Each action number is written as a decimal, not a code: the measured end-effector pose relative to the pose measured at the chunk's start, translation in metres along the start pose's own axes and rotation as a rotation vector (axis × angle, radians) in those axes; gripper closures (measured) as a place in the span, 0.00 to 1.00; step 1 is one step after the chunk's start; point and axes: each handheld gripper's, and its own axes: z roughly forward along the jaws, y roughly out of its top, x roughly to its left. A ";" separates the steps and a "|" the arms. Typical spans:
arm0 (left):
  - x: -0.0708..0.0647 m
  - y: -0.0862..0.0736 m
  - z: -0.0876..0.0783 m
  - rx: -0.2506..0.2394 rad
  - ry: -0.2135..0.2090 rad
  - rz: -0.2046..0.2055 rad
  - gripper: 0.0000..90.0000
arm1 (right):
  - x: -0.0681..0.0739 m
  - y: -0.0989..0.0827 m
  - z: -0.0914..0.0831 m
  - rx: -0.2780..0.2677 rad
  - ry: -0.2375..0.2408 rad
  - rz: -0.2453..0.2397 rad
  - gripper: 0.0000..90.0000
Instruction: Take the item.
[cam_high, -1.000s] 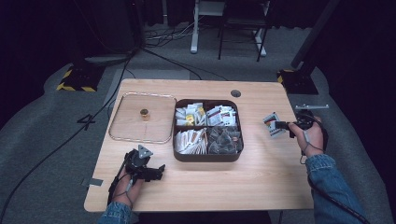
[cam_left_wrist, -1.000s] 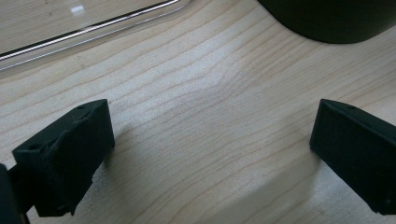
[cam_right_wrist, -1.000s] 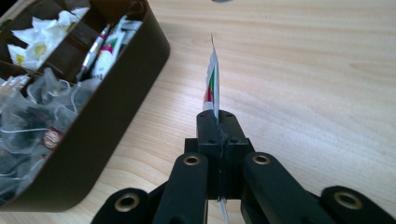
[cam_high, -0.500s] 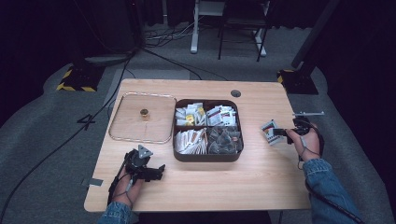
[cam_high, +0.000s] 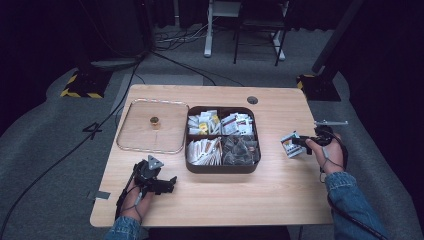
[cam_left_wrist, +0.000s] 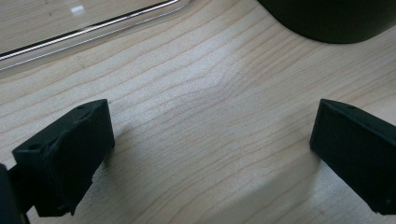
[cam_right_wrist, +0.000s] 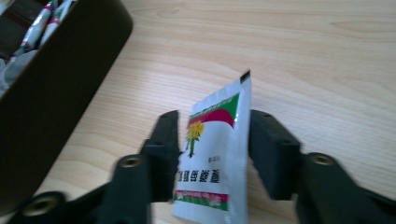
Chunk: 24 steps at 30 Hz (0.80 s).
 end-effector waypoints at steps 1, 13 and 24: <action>0.000 0.000 0.000 0.000 0.000 -0.001 0.00 | -0.003 0.000 -0.001 -0.008 -0.038 -0.011 0.50; -0.001 -0.001 0.000 -0.002 0.003 -0.007 0.00 | 0.008 0.001 -0.024 -0.096 0.027 -0.033 0.50; -0.003 -0.003 -0.002 -0.003 0.011 -0.018 0.00 | 0.031 -0.008 -0.049 -0.150 0.130 -0.078 0.49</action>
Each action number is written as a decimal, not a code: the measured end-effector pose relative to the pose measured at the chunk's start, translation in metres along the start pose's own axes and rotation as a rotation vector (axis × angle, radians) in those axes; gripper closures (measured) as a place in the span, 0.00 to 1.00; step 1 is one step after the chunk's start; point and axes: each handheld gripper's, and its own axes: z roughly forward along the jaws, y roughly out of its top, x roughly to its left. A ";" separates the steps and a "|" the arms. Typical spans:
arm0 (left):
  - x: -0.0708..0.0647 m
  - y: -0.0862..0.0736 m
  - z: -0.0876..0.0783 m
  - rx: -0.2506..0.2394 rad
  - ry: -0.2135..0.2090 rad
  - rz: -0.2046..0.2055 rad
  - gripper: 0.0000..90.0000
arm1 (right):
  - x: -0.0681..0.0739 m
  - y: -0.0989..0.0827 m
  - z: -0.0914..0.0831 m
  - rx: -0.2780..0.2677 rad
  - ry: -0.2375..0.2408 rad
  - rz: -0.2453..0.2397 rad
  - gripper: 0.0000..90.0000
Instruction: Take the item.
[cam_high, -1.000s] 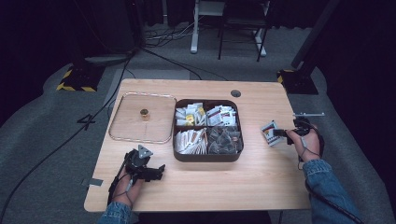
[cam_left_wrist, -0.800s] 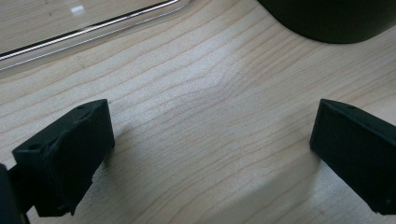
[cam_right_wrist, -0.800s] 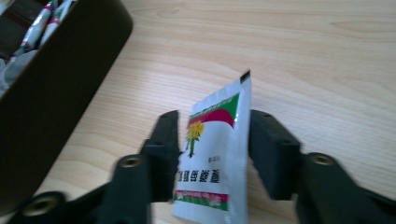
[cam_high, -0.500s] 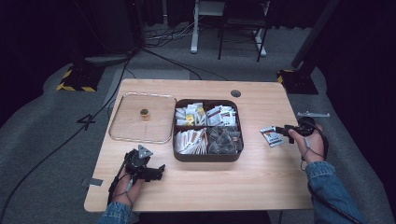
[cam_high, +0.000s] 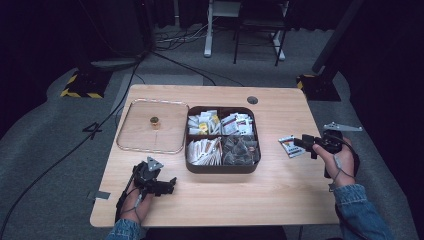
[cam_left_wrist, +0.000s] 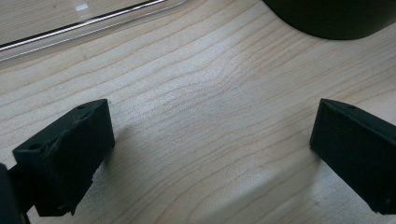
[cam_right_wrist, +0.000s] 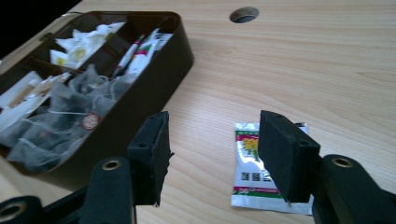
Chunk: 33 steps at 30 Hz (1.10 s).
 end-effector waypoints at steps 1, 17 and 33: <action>0.000 0.000 0.000 0.000 0.000 0.000 0.00 | 0.003 -0.001 -0.002 -0.001 0.008 -0.004 0.49; 0.001 0.002 0.002 0.000 -0.011 0.009 0.00 | 0.051 -0.029 -0.027 -0.072 0.082 -0.092 0.48; 0.001 0.003 0.002 0.001 -0.014 0.011 0.00 | 0.089 -0.054 -0.009 0.052 0.137 -0.181 0.49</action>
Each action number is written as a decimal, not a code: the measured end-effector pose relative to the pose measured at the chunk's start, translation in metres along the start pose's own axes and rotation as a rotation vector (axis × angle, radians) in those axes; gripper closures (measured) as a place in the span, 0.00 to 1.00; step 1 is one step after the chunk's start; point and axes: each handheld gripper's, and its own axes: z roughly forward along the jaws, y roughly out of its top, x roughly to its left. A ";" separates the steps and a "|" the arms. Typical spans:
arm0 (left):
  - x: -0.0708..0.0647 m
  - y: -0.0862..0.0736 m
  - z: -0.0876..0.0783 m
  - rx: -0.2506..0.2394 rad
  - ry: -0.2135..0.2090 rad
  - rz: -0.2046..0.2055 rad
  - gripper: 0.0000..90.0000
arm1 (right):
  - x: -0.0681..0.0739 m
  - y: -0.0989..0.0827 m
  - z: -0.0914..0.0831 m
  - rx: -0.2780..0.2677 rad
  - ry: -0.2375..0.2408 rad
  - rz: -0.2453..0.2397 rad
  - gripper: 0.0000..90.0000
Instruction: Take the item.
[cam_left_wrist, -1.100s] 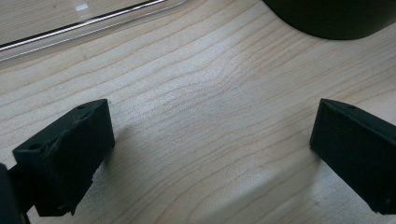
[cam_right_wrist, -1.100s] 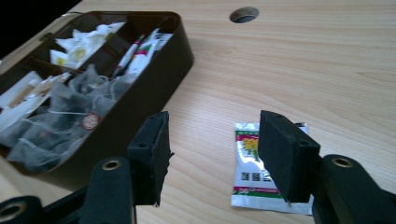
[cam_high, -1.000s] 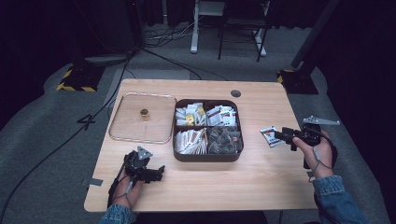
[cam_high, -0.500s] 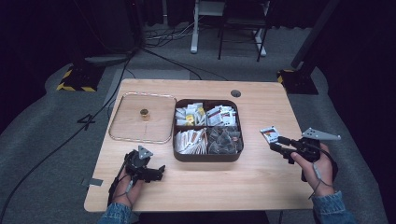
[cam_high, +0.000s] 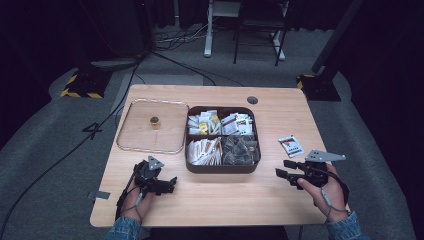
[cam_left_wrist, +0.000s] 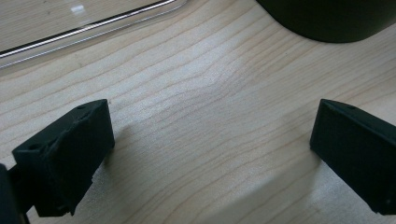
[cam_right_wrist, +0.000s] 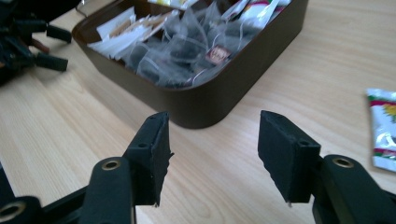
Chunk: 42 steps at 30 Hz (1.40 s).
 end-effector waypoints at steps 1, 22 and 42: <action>0.000 0.000 0.000 0.000 0.000 0.000 0.00 | 0.001 -0.001 0.002 0.011 0.006 -0.004 0.49; 0.000 0.000 0.000 0.000 0.000 0.000 0.00 | 0.022 -0.033 0.053 0.230 0.038 -0.166 0.33; 0.000 0.000 0.001 -0.001 -0.002 0.005 0.00 | 0.022 -0.045 0.068 0.181 -0.004 -0.248 0.00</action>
